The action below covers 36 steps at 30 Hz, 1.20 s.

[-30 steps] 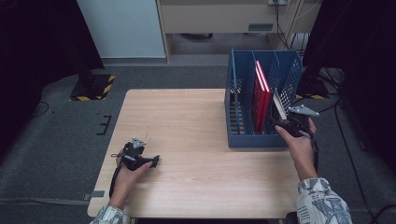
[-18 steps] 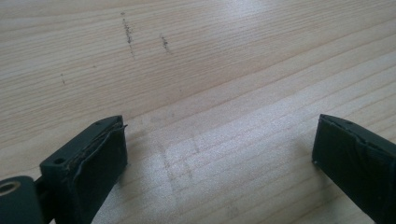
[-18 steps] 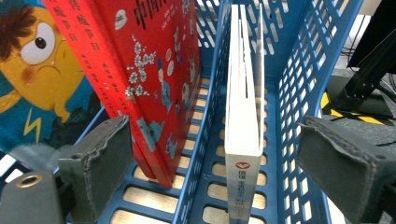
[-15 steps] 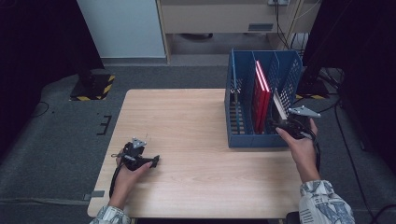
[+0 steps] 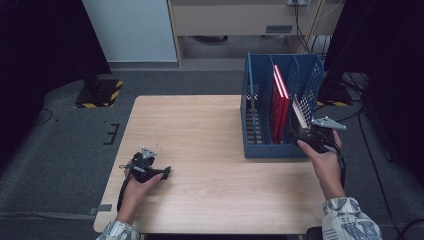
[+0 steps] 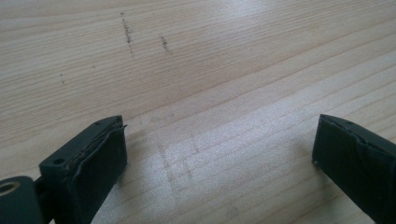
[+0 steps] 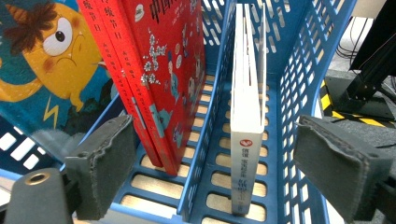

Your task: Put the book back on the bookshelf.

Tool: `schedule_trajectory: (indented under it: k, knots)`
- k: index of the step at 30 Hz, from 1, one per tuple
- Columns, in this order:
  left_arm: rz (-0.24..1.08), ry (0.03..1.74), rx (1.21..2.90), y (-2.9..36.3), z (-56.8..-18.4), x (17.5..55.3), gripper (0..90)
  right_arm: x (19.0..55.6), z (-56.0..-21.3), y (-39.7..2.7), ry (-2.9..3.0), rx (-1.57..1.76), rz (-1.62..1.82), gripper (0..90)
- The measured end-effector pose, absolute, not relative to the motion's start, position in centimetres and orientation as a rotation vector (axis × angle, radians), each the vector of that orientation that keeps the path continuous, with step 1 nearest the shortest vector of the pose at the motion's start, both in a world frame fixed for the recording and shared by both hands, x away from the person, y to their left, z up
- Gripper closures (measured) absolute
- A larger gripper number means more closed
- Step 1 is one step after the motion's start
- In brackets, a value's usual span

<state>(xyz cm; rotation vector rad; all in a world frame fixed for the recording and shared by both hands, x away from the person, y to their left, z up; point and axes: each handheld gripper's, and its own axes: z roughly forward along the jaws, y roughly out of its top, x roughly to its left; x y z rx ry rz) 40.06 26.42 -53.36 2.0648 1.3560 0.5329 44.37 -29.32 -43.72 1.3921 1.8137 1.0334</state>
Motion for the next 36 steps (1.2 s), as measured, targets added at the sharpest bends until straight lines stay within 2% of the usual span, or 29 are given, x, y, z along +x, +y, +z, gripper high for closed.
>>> schedule_trajectory:
  k: [6,17,36]
  knots:
    - [0.533,1.355,2.065,26.4,-53.4,40.1,2.5,43.6,-43.6,-29.3,1.811,1.370,1.015,13.0]
    - [0.533,1.354,2.066,26.4,-53.4,40.0,2.5,42.2,-43.8,-28.6,1.812,1.356,1.009,4.5]
    - [0.533,1.350,2.067,26.3,-53.4,40.0,2.3,40.5,-43.5,-25.0,1.926,1.266,1.056,4.5]
